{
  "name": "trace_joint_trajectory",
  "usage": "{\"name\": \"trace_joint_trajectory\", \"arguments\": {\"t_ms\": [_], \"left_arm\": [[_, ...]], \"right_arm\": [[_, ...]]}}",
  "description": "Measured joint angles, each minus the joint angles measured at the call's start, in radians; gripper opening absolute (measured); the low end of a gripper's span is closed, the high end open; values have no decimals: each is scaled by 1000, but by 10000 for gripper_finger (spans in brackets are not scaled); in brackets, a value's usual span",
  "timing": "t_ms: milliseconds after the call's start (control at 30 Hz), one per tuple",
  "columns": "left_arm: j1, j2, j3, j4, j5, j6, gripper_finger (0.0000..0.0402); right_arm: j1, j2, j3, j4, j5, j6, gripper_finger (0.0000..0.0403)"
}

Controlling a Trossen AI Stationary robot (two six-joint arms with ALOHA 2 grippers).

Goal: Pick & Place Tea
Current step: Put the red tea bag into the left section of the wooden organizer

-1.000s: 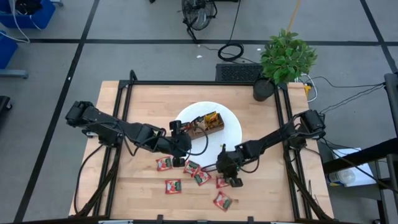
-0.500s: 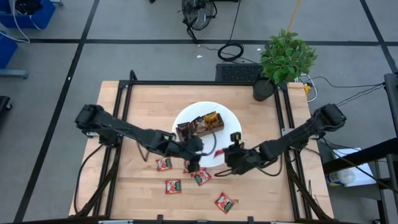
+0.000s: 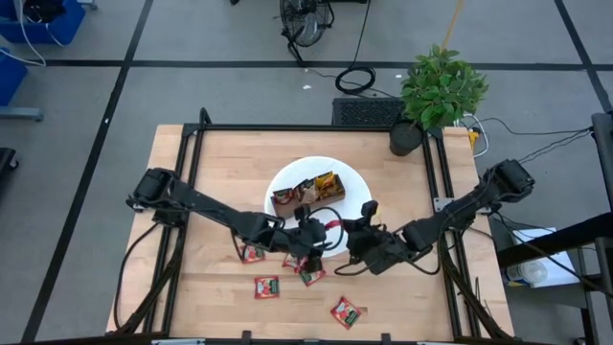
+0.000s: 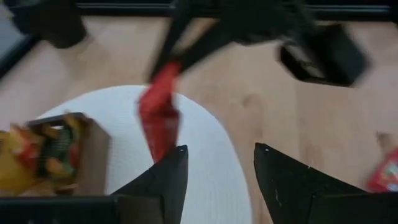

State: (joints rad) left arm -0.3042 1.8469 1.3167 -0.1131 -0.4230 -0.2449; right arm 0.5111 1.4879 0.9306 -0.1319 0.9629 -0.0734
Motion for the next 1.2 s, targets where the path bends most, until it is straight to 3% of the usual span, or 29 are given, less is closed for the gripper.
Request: {"name": "trace_joint_trajectory", "arguments": {"t_ms": [267, 433, 633, 833, 1200], "left_arm": [[16, 0, 0, 2, -28, -20, 186], [-20, -13, 0, -89, -28, -34, 186], [-71, -12, 1, -113, -157, -47, 186], [-59, -13, 1, -92, -211, -47, 186], [2, 2, 1, -94, -180, -32, 186]], "right_arm": [[1, 0, 0, 38, -49, -17, 0], [2, 0, 0, -1, -53, 15, 0], [2, 0, 0, -17, -67, 57, 0], [2, 0, 0, 33, -130, 47, 0], [21, 0, 0, 56, -130, 24, 0]]}}
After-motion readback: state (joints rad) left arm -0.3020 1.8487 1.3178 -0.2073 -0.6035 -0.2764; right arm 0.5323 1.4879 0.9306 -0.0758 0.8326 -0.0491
